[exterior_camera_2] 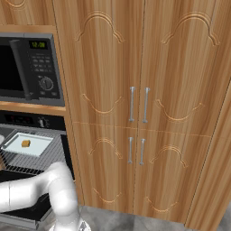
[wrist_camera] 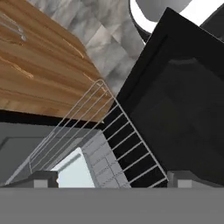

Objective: Take the baked cake out of the oven and place it on the plate for cooling. Then close the oven door.

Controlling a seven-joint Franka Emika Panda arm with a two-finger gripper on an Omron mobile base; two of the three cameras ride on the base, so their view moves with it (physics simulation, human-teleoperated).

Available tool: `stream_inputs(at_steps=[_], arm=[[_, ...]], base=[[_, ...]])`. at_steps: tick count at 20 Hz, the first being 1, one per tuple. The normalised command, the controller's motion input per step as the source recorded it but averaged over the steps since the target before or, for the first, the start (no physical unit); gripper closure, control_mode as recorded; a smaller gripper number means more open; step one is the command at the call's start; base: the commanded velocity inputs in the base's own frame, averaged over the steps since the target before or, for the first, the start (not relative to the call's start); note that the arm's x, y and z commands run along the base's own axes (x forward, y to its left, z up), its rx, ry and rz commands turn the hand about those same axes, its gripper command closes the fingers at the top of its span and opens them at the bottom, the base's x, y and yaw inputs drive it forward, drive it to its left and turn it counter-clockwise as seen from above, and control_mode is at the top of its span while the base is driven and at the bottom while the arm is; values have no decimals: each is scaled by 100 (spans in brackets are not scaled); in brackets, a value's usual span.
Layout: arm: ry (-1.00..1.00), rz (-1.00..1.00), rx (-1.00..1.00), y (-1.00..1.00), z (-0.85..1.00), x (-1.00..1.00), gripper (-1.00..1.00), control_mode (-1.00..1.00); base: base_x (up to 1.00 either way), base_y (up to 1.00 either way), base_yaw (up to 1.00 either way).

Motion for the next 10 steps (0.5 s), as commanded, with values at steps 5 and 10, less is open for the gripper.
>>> stream_inputs(at_steps=[5,10], arm=[[-6,-53,28,7,0,15,-100,-100],[-36,-34,32,15,-10,4,-100,-100]], base=[[0,0,0],[0,0,0]])
